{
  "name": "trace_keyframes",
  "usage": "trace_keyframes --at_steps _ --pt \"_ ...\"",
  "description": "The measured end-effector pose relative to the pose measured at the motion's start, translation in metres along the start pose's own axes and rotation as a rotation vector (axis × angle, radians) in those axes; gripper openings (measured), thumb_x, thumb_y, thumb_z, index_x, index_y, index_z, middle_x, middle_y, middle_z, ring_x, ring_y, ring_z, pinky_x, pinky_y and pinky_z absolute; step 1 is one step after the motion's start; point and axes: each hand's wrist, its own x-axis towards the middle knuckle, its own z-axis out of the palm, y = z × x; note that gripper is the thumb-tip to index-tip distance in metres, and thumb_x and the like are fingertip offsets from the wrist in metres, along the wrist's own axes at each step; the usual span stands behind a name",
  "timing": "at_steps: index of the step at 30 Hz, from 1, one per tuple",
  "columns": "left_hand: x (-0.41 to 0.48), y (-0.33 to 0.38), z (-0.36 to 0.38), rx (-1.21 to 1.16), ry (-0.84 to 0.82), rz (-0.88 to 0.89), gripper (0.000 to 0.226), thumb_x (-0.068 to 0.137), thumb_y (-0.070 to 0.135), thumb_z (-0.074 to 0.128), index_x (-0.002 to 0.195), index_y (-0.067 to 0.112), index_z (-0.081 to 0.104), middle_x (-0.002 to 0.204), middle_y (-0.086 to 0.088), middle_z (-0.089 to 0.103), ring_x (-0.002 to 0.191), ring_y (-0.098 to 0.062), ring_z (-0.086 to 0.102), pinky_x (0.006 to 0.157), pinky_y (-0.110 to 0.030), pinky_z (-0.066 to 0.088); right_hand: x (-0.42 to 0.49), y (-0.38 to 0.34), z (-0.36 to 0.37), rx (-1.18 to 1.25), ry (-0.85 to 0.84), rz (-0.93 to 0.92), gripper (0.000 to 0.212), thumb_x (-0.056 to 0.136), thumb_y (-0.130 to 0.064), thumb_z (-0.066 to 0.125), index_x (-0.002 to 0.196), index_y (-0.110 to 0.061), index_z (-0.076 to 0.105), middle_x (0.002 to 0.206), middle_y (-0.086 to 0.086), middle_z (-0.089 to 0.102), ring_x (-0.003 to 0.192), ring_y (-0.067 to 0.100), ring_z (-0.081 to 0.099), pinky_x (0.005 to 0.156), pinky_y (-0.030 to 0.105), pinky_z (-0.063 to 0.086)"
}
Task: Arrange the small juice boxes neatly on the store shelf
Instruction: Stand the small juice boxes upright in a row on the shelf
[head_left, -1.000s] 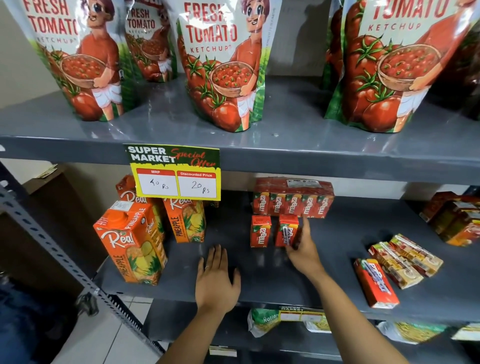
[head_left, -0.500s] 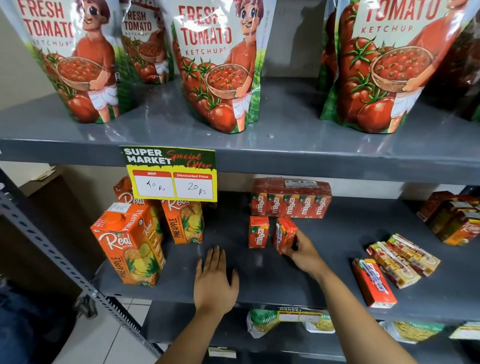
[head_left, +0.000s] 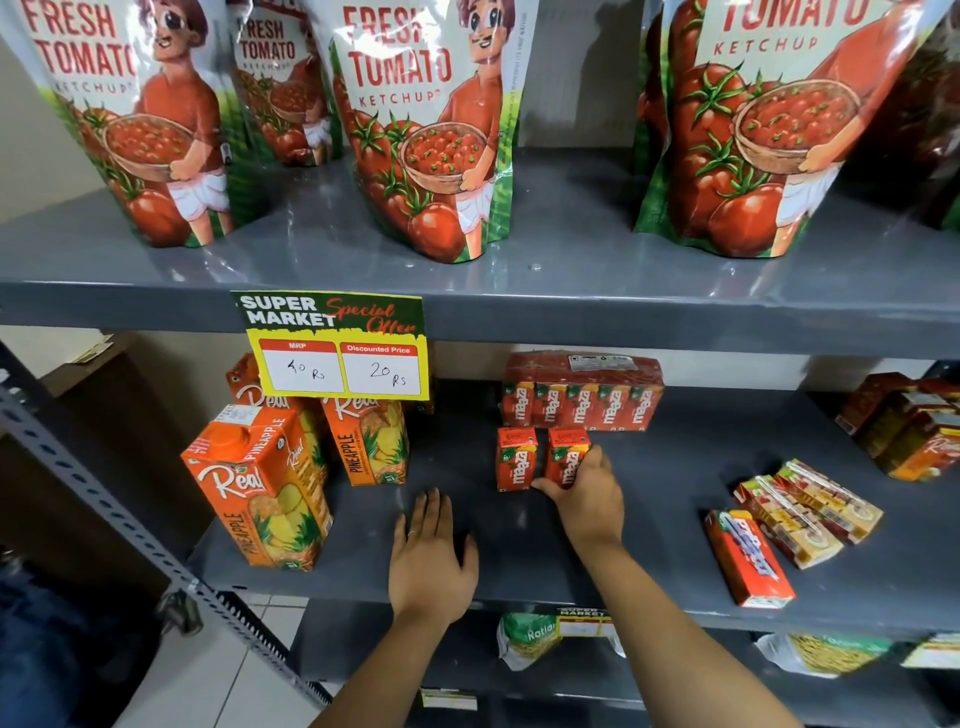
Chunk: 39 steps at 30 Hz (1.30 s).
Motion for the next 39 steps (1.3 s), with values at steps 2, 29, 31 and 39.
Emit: trace_keyframes --at_steps 2,29,31,39 --pt "0.0 0.0 0.0 0.005 0.004 0.003 0.076 0.085 0.052 0.015 0.147 0.011 0.029 0.156 -0.006 0.027 0.145 -0.018 0.019 0.118 -0.038 0.009 -0.001 0.001 -0.003 0.022 -0.058 0.005 0.072 0.062 -0.039 0.085 0.111 -0.008 0.042 0.112 0.014 0.058 0.105 0.033 0.058 0.082 0.043 0.051" --pt "0.0 0.001 -0.002 0.015 0.014 0.003 0.075 0.085 0.049 0.018 0.142 0.006 0.04 0.15 -0.011 0.039 0.14 -0.023 0.032 0.116 -0.041 0.018 0.011 0.027 -0.072 0.272 0.188 0.13 0.049 0.072 -0.008 0.078 0.11 -0.003 0.048 0.111 0.015 0.052 0.097 0.03 0.057 0.081 0.037 0.048" --pt "0.0 0.0 -0.001 0.02 0.004 0.001 0.075 0.085 0.049 0.017 0.143 0.006 0.038 0.151 -0.01 0.037 0.141 -0.023 0.03 0.116 -0.041 0.017 0.012 0.022 -0.06 0.373 0.162 0.128 0.047 0.072 -0.008 0.078 0.103 -0.006 0.043 0.104 0.011 0.055 0.096 0.028 0.06 0.075 0.033 0.045" --pt "0.0 0.0 -0.001 0.023 0.013 0.001 0.074 0.085 0.049 0.019 0.142 0.006 0.04 0.15 -0.01 0.04 0.14 -0.023 0.032 0.116 -0.041 0.019 0.005 0.033 -0.034 0.311 0.041 0.109 0.053 0.073 -0.014 0.078 0.104 -0.012 0.035 0.111 0.016 0.063 0.1 0.033 0.063 0.075 0.036 0.048"
